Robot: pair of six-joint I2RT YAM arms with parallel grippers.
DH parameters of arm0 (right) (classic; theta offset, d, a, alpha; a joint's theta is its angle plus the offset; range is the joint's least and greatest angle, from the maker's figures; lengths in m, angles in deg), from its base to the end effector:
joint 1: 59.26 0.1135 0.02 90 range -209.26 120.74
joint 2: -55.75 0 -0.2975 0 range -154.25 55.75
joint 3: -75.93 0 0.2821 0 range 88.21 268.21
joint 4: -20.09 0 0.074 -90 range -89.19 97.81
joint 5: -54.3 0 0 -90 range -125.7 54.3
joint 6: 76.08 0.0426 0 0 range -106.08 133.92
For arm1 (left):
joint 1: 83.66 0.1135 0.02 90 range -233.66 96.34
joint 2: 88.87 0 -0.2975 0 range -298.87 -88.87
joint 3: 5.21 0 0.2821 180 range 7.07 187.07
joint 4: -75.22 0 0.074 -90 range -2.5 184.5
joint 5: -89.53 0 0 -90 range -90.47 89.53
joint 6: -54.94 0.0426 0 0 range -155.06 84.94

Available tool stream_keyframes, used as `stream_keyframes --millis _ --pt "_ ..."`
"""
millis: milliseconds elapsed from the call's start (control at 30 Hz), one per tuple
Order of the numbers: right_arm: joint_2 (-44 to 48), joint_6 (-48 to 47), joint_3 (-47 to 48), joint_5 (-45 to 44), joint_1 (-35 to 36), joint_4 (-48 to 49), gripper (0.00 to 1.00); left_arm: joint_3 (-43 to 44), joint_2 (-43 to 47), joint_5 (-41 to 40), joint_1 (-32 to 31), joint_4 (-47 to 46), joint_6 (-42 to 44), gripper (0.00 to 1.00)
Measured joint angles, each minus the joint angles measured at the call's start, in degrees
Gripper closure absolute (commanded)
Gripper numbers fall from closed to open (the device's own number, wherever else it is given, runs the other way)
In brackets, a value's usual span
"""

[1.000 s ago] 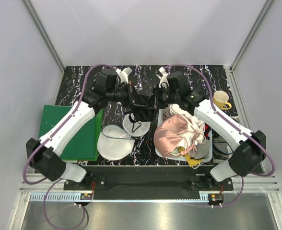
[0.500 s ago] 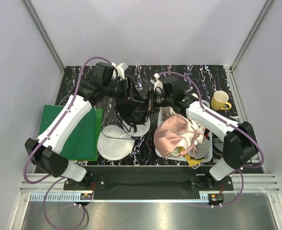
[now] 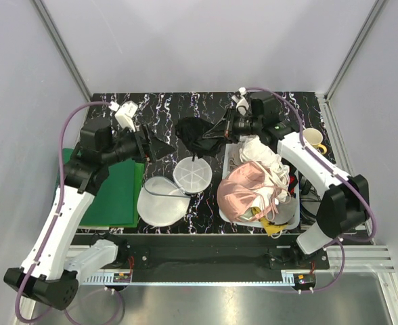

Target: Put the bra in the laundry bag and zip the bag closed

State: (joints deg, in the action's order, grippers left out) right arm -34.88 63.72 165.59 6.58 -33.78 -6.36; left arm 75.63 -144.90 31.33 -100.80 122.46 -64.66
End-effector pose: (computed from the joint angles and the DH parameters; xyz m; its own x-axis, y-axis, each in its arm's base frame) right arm 0.3479 0.1975 0.3576 -0.9232 0.1861 -0.3363 -0.2359 0.4166 0.8780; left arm 0.1957 -0.0838 0.4365 -0.6707 -0.2325 -0.7044 0.4424 0.6369 -0.6314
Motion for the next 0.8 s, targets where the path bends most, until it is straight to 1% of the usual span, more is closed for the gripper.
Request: stream_keyframes --millis 100,267,300,333,367,400,533,600,800 --pt "2.38 1.11 2.16 0.35 -0.11 -2.23 1.00 -3.39 -0.74 1.55 1.44 -4.11 -2.10 0.42" --pt "6.25 2.82 4.31 -0.17 -0.31 -4.66 1.00 -9.05 -0.83 3.41 2.97 -11.06 -7.52 0.44" --pt "6.91 3.19 4.63 -0.57 -0.37 -5.42 1.00 -10.34 -0.20 3.78 3.26 -12.41 -8.81 0.42" --pt "7.52 3.58 4.85 -0.85 -0.37 -5.73 1.00 -11.54 0.44 4.15 3.61 -13.64 -10.27 0.25" --pt "8.07 4.04 5.01 -1.07 -0.42 -6.10 1.00 -12.81 1.03 4.55 3.93 -15.39 -12.15 0.20" --pt "8.50 4.35 5.16 -1.25 -0.42 -6.58 1.00 -14.16 1.62 4.94 4.15 -17.42 -14.23 0.17" --pt "9.90 5.22 5.64 -1.88 -0.42 -8.37 1.00 -20.04 2.36 5.90 4.44 -26.08 -24.81 0.14" --pt "10.49 5.53 5.64 -2.25 -0.42 -8.96 1.00 -22.05 1.60 6.27 4.44 -28.44 -29.86 0.13" --pt "11.47 5.81 5.64 -2.32 -0.42 -9.79 1.00 -22.73 -1.79 7.21 3.37 -34.27 -38.69 0.09"
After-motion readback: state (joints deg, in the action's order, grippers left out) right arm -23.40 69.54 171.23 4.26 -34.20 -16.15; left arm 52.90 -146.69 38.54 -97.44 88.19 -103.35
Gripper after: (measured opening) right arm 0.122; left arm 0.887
